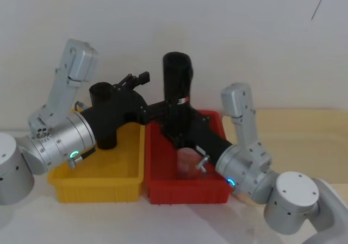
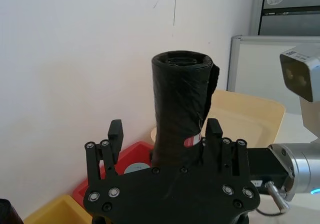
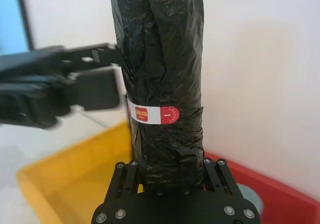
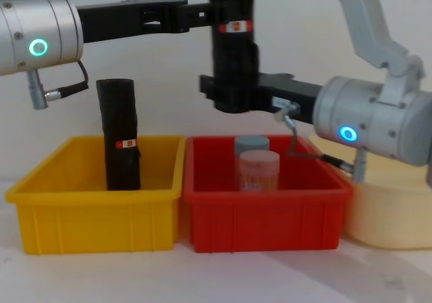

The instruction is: Pick up the garbage bag with the one hand and transfer it to the other hand.

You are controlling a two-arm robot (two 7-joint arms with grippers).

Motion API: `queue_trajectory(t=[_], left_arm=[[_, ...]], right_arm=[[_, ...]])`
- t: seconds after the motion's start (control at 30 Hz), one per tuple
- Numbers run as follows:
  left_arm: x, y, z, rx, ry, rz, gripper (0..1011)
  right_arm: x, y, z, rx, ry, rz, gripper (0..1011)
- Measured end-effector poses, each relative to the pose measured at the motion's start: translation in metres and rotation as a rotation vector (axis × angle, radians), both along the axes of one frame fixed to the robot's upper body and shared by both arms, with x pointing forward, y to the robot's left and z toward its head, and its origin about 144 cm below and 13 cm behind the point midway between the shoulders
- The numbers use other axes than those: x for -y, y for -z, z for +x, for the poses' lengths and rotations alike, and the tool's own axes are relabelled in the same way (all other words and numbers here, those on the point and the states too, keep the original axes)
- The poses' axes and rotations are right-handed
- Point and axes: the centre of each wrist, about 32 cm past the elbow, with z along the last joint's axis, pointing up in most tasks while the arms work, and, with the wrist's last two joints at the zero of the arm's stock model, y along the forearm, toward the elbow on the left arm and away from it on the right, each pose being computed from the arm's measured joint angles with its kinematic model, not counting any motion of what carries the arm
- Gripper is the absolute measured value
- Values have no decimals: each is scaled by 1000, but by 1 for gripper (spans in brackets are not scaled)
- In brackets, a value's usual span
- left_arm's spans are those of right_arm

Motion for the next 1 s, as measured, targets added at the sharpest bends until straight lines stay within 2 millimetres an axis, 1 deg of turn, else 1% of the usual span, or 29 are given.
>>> queue_trajectory(t=[0.17, 0.23, 0.27, 0.4, 0.47, 0.5, 1.0], left_arm=[[0, 0, 0, 0, 0, 0, 1002], [0, 0, 0, 0, 0, 0, 1002], [0, 0, 0, 0, 0, 0, 1002], [0, 0, 0, 0, 0, 0, 1002], [0, 0, 0, 0, 0, 0, 1002], [0, 0, 0, 0, 0, 0, 1002], [0, 0, 0, 0, -1, 0, 1002]], right_arm=[[12, 3, -1, -5, 59, -9, 529], [20, 4, 0, -6, 103, -17, 529], [20, 4, 0, -6, 103, -17, 529], [30, 5, 1, -4, 159, -27, 529], [40, 5, 1, 1, 205, -36, 529], [40, 5, 1, 1, 205, -36, 529], [84, 1, 4, 18, 447, -86, 529]])
